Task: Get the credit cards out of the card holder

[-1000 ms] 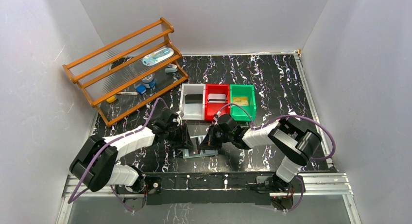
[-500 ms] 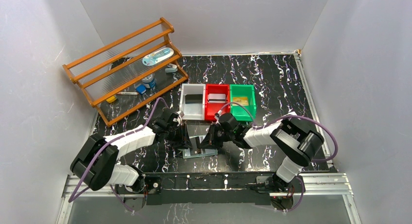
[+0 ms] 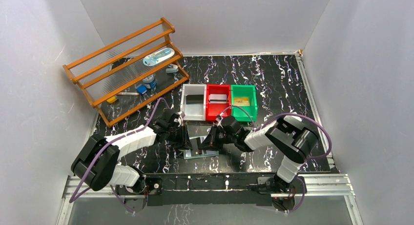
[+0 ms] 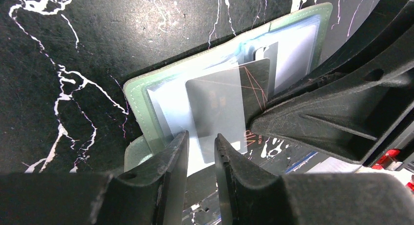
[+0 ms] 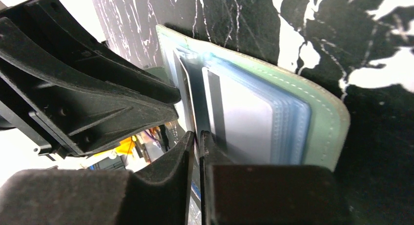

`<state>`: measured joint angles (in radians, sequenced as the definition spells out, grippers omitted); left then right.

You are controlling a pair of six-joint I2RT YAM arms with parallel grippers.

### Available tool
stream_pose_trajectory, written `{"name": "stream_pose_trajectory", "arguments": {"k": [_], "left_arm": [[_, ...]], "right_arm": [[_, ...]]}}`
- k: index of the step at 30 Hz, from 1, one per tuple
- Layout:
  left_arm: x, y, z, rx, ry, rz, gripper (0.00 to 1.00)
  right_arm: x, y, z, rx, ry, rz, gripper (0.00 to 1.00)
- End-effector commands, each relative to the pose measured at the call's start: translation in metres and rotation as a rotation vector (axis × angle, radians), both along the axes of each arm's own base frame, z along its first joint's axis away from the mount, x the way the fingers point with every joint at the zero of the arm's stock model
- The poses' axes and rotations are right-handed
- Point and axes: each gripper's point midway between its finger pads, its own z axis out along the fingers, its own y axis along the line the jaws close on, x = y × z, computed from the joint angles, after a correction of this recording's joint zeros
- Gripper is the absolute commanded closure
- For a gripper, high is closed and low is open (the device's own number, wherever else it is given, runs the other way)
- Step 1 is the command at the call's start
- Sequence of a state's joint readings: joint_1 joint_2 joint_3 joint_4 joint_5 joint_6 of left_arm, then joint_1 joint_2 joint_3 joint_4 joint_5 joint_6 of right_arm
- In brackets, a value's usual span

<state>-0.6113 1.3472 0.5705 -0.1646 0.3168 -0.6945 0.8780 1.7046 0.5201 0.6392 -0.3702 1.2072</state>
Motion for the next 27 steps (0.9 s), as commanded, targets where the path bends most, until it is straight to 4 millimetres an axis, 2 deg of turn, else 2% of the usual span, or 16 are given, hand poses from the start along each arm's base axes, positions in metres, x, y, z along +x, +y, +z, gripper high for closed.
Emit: {"name": "stream_pose_trajectory", "arguments": {"k": [1,3,6,14,18,24,27], "left_arm": [[-0.023,0.026,-0.025,0.124,0.079,-0.010,0.74],[-0.021,0.025,-0.022,0.122,0.067,-0.007,0.73],[-0.014,0.023,-0.008,0.099,0.022,-0.001,0.72],[-0.007,0.020,0.007,0.092,-0.022,-0.004,0.71],[-0.001,0.009,0.021,0.028,-0.067,-0.037,0.71],[0.010,-0.016,0.058,-0.123,-0.151,-0.068,0.56],[0.010,-0.029,0.065,-0.194,-0.148,-0.102,0.52]], "right_arm": [[0.005,0.000,0.006,0.027,-0.029,-0.019,0.87],[0.005,-0.003,0.005,0.010,-0.034,-0.029,0.93],[0.005,-0.009,0.004,-0.015,-0.043,-0.035,0.95],[0.004,-0.017,0.013,-0.019,-0.071,-0.016,0.95],[0.001,-0.016,0.012,-0.012,-0.056,-0.007,0.95],[0.001,-0.002,0.015,0.062,-0.019,0.009,0.94],[0.002,0.005,0.013,0.080,-0.008,0.024,0.93]]}}
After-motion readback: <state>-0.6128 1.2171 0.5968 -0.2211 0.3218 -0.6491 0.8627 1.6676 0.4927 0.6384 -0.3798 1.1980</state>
